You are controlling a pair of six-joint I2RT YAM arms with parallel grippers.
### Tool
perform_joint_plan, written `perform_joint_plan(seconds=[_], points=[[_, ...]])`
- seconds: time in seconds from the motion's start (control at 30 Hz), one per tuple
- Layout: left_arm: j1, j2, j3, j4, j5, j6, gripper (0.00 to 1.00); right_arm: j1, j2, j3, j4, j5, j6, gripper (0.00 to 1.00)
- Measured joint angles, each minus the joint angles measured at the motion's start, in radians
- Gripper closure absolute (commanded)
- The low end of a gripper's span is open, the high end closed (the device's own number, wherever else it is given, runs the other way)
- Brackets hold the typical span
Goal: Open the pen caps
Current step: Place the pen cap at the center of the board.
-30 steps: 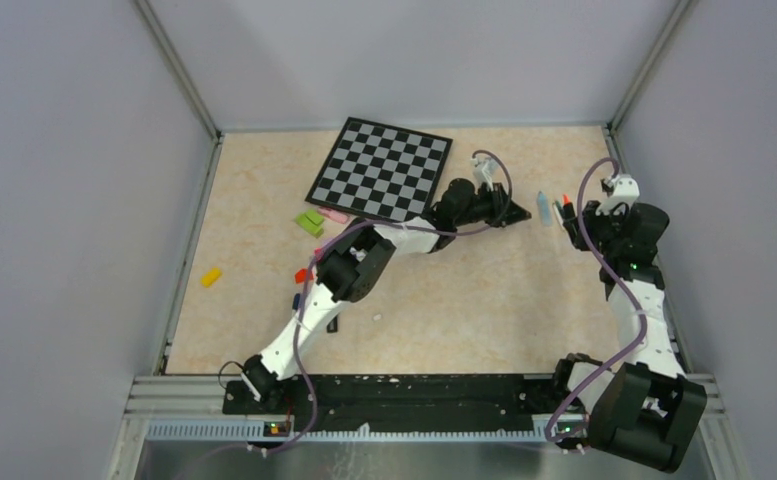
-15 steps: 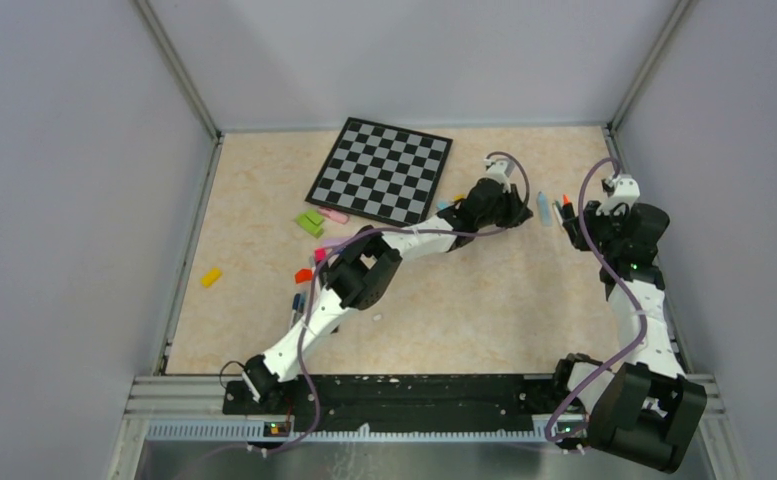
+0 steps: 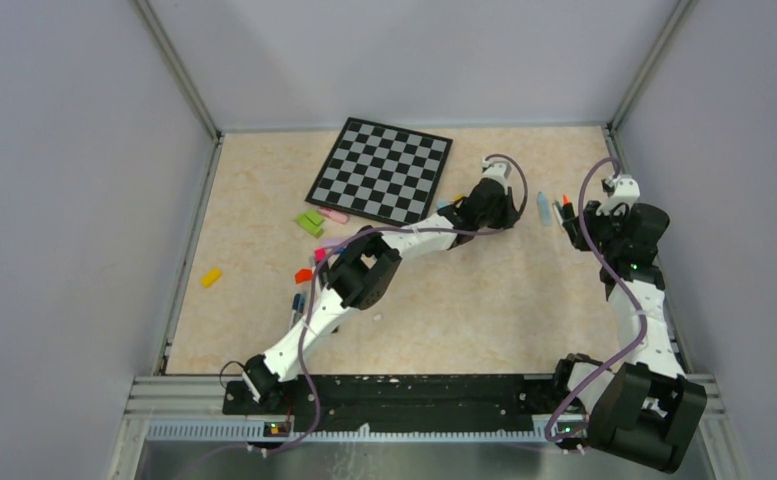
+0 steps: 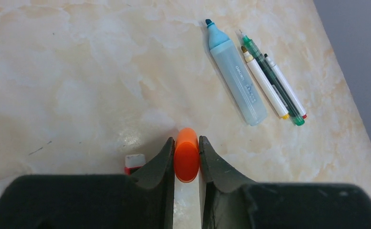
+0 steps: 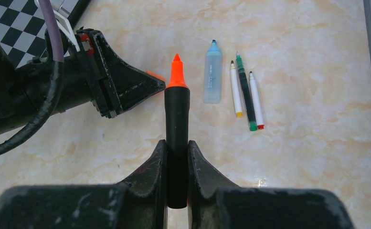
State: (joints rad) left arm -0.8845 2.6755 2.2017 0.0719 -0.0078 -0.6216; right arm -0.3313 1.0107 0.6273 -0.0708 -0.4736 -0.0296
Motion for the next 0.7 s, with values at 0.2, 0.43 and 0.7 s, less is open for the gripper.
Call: perform_joint_plan(seconds=[0.2,0.43,0.7], points=[[0.0,0.0,0.007,-0.018,-0.032,0.027,0.64,0.0,0.0,0.0,0.0,-0.002,0.0,1.0],[-0.001,-0.007,0.007,-0.021,-0.039,0.058,0.54,0.0,0.0,0.0,0.0,-0.002,0.0,1.0],[-0.001,-0.043,-0.008,-0.051,-0.033,0.118,0.5,0.0,0.0,0.0,0.0,-0.002,-0.001,1.0]])
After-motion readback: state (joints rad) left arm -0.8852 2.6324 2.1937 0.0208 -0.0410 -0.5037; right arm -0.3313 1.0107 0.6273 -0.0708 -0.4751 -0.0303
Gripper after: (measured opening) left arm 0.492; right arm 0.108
